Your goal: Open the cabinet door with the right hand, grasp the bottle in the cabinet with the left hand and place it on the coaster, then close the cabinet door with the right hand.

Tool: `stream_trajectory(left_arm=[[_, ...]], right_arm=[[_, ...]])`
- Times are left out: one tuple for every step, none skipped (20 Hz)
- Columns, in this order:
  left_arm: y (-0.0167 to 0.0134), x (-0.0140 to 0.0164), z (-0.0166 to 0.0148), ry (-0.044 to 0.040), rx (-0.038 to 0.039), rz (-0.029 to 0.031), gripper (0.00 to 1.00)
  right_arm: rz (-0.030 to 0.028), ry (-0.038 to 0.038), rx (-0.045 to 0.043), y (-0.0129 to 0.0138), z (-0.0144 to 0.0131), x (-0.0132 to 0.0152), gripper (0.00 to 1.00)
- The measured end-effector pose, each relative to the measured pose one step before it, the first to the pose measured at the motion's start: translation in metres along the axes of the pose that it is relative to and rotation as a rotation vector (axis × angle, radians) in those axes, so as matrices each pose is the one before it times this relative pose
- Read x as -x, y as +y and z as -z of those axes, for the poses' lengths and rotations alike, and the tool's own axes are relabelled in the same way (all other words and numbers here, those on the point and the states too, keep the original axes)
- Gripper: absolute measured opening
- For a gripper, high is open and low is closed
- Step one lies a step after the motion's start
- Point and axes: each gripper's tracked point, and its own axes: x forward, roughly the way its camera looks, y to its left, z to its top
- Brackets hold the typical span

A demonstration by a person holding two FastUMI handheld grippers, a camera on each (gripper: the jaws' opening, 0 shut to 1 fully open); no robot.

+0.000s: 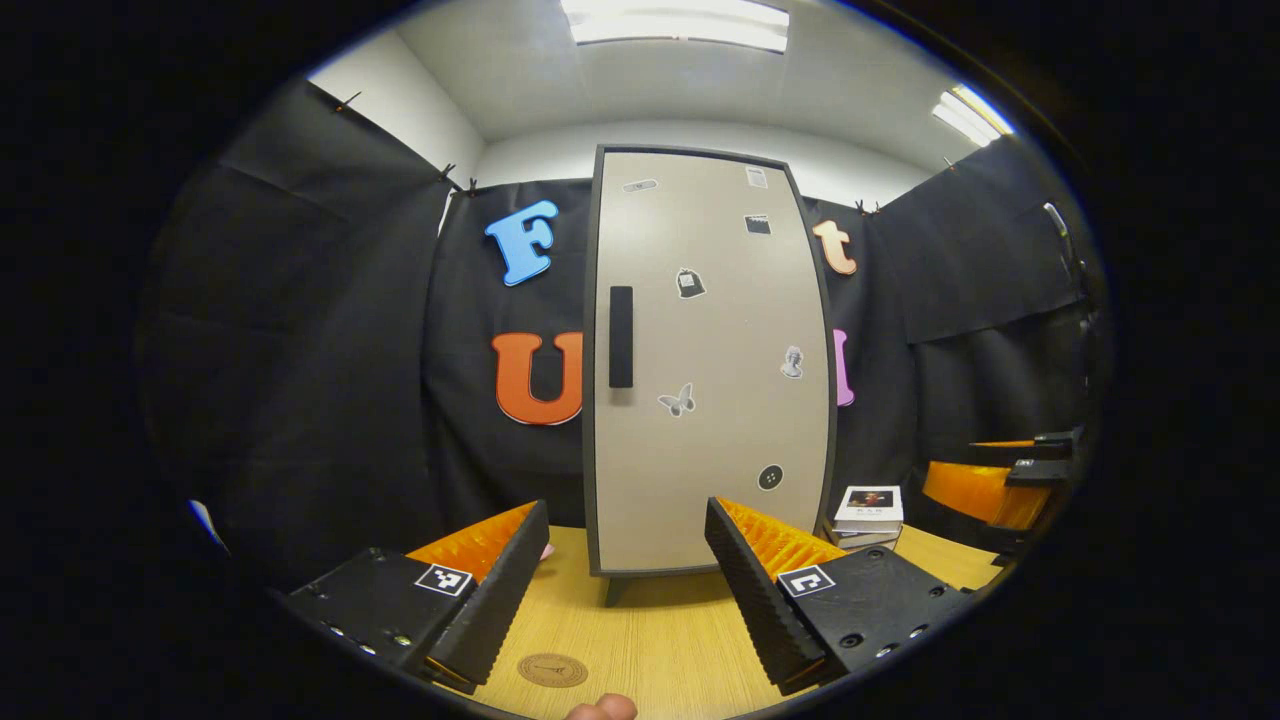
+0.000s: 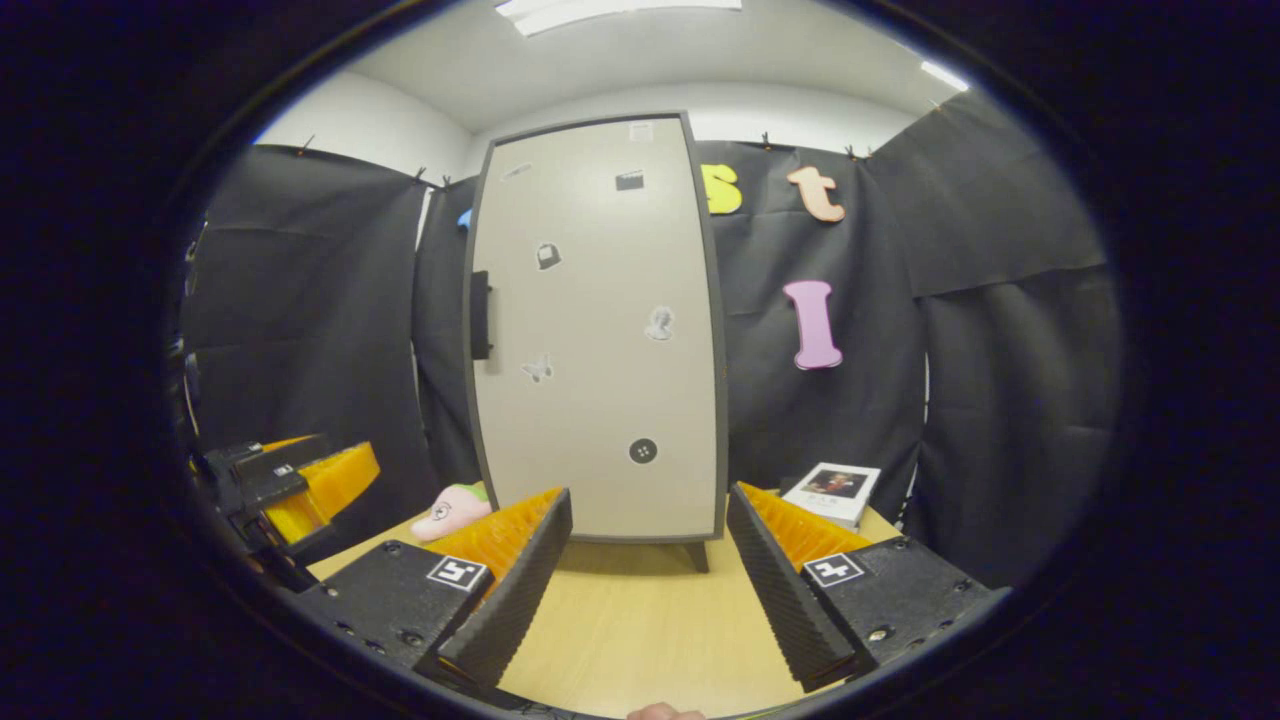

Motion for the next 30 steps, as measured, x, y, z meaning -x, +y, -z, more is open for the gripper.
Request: stream_trajectory(left_arm=[[0.00033, 0.00033, -0.00051, -0.00064, -0.00615, 0.00137, 0.95], [0.00004, 0.00072, -0.00124, -0.00227, -0.00492, 0.00041, 0.95], [-0.00016, 0.00062, 0.00033, -0.00159, -0.00128, -0.0013, 0.95], [-0.00035, 0.00049, 0.00081, -0.00015, 0.00408, -0.00028, 0.95], [-0.00002, 0.00124, -0.00039, 0.00201, 0.00741, 0.002, 0.95], [-0.0007, 0.00146, 0.00136, 0.00201, 0.00792, 0.00075, 0.95], [-0.00034, 0.00251, 0.00051, 0.00483, 0.00696, -0.00126, 0.95], [-0.00075, 0.00214, 0.00143, 0.00439, 0.00423, 0.00071, 0.95], [-0.00024, 0.00097, 0.0016, 0.0042, 0.00063, 0.00154, 0.95], [-0.0003, 0.00167, 0.00158, 0.00258, -0.00089, 0.00158, 0.95], [0.0004, 0.00145, 0.00159, 0.00287, 0.00055, 0.00238, 0.95], [0.0003, 0.00206, 0.00174, 0.00348, -0.00178, 0.00135, 0.95], [0.00161, 0.00387, 0.00162, 0.00393, -0.00503, -0.00387, 0.95], [0.00159, 0.00235, 0.00222, 0.00342, -0.00579, -0.00559, 0.95], [0.00166, 0.00092, 0.00212, 0.0036, -0.00385, -0.00647, 0.95], [0.00241, 0.00161, 0.00144, 0.00498, -0.00054, -0.00741, 0.95], [0.00131, 0.00123, 0.0021, 0.00425, 0.00302, -0.00624, 0.95], [0.00127, 0.00056, 0.00045, 0.00168, 0.00271, -0.00254, 0.95], [0.00296, -0.00042, 0.00002, 0.00098, -0.00122, -0.00553, 0.95], [0.00371, 0.00001, -0.00047, -0.00194, -0.00384, -0.00889, 0.95], [0.00501, 0.00084, -0.0005, -0.0033, -0.00338, -0.01007, 0.95], [0.00483, -0.00027, -0.00106, -0.00328, -0.00186, -0.00961, 0.95], [0.00426, -0.00062, -0.00097, -0.00288, -0.00057, -0.01041, 0.95], [0.0057, -0.00077, 0.0001, -0.00082, 0.00125, -0.01113, 0.95], [0.00361, 0.00017, 0.00039, 0.00143, 0.00248, -0.01064, 0.95], [0.0039, 0.00006, 0.0005, 0.00064, 0.00242, -0.00976, 0.95], [0.00283, 0.0004, -0.00098, -0.00015, 0.00175, -0.0064, 0.95], [0.00321, -0.0004, -0.00003, 0.00005, 0.00062, -0.00635, 0.95], [0.00376, -0.00002, 0.00069, 0.0, -0.00034, -0.00649, 0.95], [0.00291, -0.00118, -0.00026, -0.00152, 0.00061, -0.00591, 0.95]], right_arm=[[-0.03397, -0.00152, 0.00361, 0.00804, -0.01009, -0.00958, 1.0], [-0.03354, 0.00356, 0.00765, 0.00578, -0.00969, -0.0104, 1.0], [-0.03534, -0.00745, 0.00568, 0.00801, -0.011, -0.01128, 1.0], [-0.03087, -0.01262, 0.0101, 0.0082, -0.00982, -0.0132, 0.97], [-0.01783, -0.0047, 0.01143, 0.00722, -0.00742, -0.01279, 1.0], [-0.02063, -0.01189, 0.01115, 0.00709, -0.00689, -0.0144, 1.0], [-0.02479, -0.01043, 0.01188, 0.00936, -0.00841, -0.0158, 1.0], [-0.03152, -0.0071, 0.01039, 0.01048, -0.00687, -0.01474, 1.0], [-0.02838, 0.00178, 0.00957, 0.01127, -0.00659, -0.01627, 1.0], [-0.026, 0.00266, 0.00749, 0.00915, -0.00621, -0.01551, 0.96], [-0.0154, 0.00294, 0.0037, 0.00697, -0.005, -0.01646, 1.0], [-0.00786, 0.00572, -0.00068, 0.00543, -0.00285, -0.01393, 0.97], [-0.01576, 0.00251, -0.00092, 0.0073, -0.00259, -0.0142, 0.96], [-0.01476, 0.00409, 0.00522, 0.00747, -0.00361, -0.01524, 1.0], [-0.00734, -0.0036, 0.00491, 0.00603, -0.00546, -0.01387, 1.0], [-0.00229, -0.00225, 0.00221, 0.00399, -0.0029, -0.01143, 0.97], [-0.00015, 0.00339, -0.00216, 0.00304, -0.00387, -0.01325, 1.0], [-0.00217, 0.00593, -0.00513, 0.00185, -0.00197, -0.01257, 0.97], [0.00006, 0.01276, -0.00672, 0.00146, -0.00111, -0.01153, 1.0], [-0.00163, 0.00502, -0.01001, 0.0006, -0.00367, -0.00889, 0.97], [-0.00116, 0.00397, -0.00863, 0.00075, -0.00441, -0.00912, 1.0], [0.00053, 0.00374, -0.00504, -0.00057, -0.00301, -0.0074, 1.0], [0.00058, 0.01082, 0.00594, -0.00097, -0.00147, -0.00587, 0.97], [0.00836, 0.00873, 0.00422, -0.00195, -0.00285, -0.00715, 0.96], [-0.00413, 0.00784, 0.00207, 0.00015, -0.00216, -0.00569, 0.96], [-0.00923, 0.00595, -0.00137, 0.00232, -0.00047, -0.00349, 0.96], [-0.00892, 0.00741, 0.00243, 0.00271, 0.00012, -0.00388, 0.96], [0.00095, 0.00147, 0.00608, 0.00149, -0.00009, -0.00259, 0.99], [0.00626, 0.00163, 0.00988, 0.00093, -0.00054, -0.00253, 0.96], [0.00734, 0.00128, 0.0089, 0.0004, 0.001, -0.00275, 0.94]])
